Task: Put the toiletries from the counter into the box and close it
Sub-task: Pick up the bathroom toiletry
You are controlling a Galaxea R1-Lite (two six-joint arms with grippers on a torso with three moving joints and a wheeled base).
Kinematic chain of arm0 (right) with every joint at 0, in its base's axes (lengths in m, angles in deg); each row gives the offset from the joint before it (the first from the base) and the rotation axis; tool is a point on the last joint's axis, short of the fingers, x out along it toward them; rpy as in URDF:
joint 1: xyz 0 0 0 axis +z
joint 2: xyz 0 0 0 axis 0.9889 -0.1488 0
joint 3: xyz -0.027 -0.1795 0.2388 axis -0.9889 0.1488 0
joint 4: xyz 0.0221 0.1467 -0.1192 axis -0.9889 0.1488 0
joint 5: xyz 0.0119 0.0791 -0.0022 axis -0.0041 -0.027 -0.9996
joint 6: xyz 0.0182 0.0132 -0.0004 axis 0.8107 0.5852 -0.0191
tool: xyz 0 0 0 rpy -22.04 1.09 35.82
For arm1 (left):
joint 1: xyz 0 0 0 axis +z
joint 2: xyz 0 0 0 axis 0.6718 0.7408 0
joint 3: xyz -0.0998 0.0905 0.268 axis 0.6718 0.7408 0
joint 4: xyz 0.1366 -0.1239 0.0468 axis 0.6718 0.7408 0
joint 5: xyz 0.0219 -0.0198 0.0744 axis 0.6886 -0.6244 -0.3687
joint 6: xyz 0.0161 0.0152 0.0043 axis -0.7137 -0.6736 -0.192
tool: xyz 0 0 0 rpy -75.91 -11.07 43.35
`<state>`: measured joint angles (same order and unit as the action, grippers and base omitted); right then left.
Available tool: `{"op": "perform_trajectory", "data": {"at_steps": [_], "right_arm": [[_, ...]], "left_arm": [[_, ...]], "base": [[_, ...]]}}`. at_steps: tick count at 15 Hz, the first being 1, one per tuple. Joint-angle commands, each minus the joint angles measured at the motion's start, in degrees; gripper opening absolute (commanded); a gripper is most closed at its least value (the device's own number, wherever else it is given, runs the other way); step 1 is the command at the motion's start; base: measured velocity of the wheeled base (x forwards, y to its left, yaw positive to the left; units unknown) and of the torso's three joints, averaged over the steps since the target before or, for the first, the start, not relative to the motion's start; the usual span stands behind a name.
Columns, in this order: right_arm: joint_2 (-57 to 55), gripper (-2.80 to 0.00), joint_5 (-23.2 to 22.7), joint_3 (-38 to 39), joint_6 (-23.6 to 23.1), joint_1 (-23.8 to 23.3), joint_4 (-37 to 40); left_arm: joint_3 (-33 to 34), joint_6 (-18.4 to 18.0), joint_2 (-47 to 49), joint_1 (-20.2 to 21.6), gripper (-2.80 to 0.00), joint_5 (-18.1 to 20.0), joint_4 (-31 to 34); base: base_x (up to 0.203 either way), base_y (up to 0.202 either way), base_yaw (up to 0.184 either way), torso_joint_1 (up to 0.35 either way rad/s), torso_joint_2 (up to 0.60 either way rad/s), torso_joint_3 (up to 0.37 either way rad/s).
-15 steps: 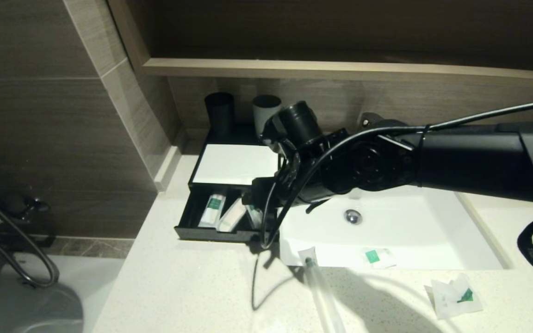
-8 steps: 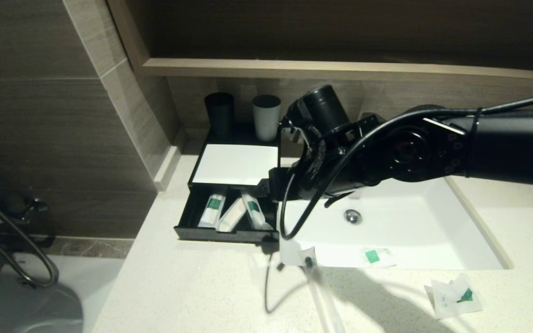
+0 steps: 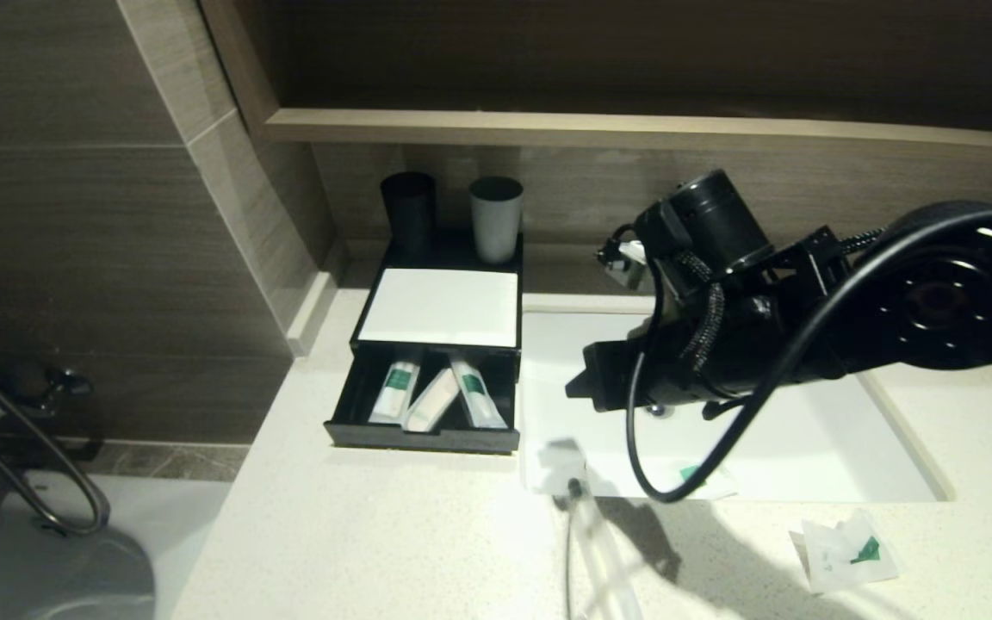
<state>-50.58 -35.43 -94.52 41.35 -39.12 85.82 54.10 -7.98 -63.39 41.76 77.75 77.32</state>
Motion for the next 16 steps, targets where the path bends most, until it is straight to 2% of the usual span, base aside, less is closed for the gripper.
{"op": "perform_trajectory", "data": {"at_steps": [1,5,9,11,16], "right_arm": [[6.2,-2.8,-0.1,6.9,-1.7,0.0,0.2],[9.0,-2.8,-0.3,14.9,-5.7,0.2,0.2],[11.1,-2.8,-1.6,19.1,-9.8,0.5,0.2],[11.4,-2.8,-4.0,19.8,-10.4,0.9,0.5],[7.8,-2.8,-4.2,20.8,-10.4,3.7,0.7]], "left_arm": [[0.0,0.0,0.0,0.0,-2.8,0.0,0.0],[0.0,0.0,0.0,0.0,-2.8,0.0,0.0],[0.0,0.0,0.0,0.0,-2.8,0.0,0.0],[0.0,0.0,0.0,0.0,-2.8,0.0,0.0],[0.0,0.0,0.0,0.0,-2.8,0.0,0.0]], "base": [[0.0,0.0,0.0,0.0,0.0,0.0],[0.0,0.0,0.0,0.0,0.0,0.0],[0.0,0.0,0.0,0.0,0.0,0.0],[0.0,0.0,0.0,0.0,0.0,0.0],[0.0,0.0,0.0,0.0,0.0,0.0]]}}
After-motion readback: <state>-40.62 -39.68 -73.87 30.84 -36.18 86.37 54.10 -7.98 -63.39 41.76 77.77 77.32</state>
